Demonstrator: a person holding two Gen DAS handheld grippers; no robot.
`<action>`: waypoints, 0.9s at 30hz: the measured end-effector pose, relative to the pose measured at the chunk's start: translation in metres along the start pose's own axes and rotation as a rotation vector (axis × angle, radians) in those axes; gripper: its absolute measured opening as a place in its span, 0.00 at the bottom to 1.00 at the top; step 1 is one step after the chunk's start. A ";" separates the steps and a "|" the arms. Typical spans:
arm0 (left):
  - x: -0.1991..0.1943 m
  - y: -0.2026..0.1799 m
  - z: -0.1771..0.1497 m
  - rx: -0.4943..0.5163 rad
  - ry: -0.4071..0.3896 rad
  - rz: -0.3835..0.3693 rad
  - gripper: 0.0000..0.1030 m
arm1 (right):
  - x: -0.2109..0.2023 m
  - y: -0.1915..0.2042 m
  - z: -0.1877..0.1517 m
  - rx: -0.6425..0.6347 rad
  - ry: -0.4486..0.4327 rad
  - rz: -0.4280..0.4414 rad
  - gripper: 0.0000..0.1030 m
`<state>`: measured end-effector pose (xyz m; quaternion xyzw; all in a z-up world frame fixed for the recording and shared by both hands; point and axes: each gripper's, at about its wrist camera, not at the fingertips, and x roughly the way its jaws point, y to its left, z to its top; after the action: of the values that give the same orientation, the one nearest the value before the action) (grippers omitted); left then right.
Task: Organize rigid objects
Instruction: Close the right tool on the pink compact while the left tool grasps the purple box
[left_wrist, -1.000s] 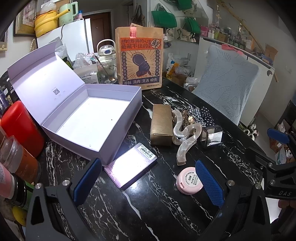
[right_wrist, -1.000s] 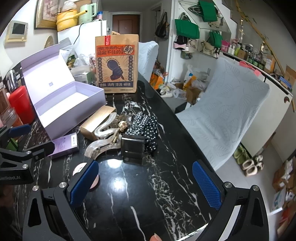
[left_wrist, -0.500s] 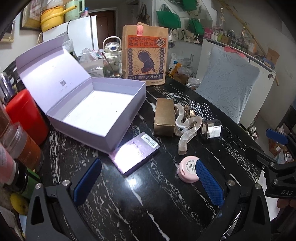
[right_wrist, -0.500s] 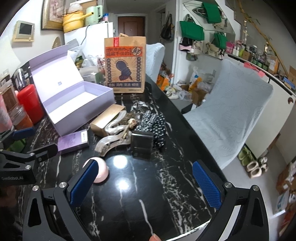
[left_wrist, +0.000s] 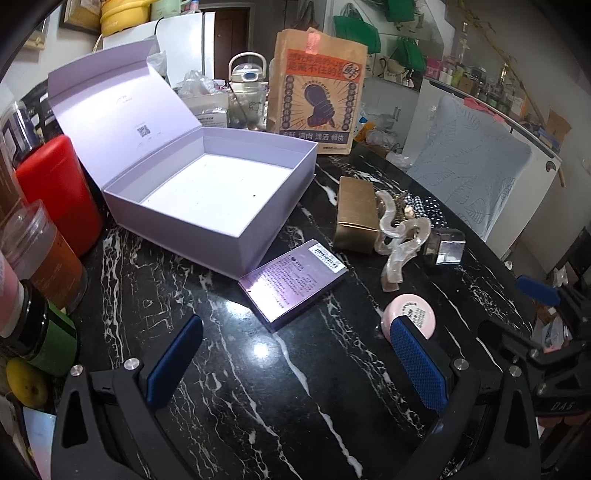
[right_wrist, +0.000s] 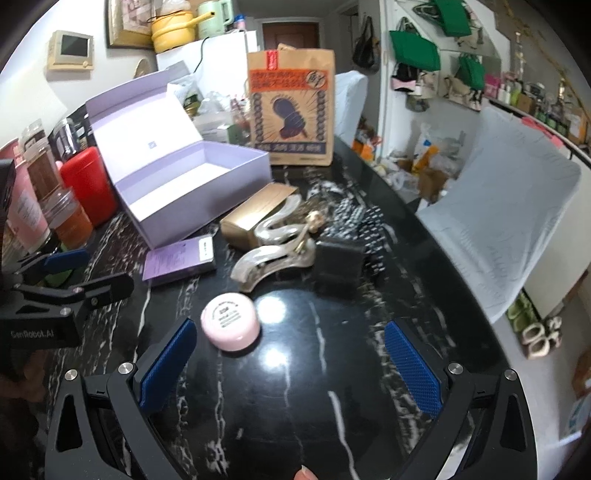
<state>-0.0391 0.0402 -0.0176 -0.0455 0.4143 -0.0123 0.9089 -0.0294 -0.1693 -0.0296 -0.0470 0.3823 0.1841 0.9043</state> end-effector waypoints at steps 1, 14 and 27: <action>0.002 0.002 0.000 -0.006 0.003 0.000 1.00 | 0.004 0.001 -0.001 -0.002 0.007 0.011 1.00; 0.035 0.013 0.015 -0.037 0.040 -0.008 1.00 | 0.052 0.023 -0.005 -0.083 0.076 0.124 0.93; 0.072 0.003 0.028 0.066 0.075 -0.037 1.00 | 0.073 0.026 -0.002 -0.135 0.102 0.155 0.76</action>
<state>0.0287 0.0409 -0.0539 -0.0229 0.4466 -0.0446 0.8933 0.0063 -0.1241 -0.0812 -0.0873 0.4169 0.2762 0.8616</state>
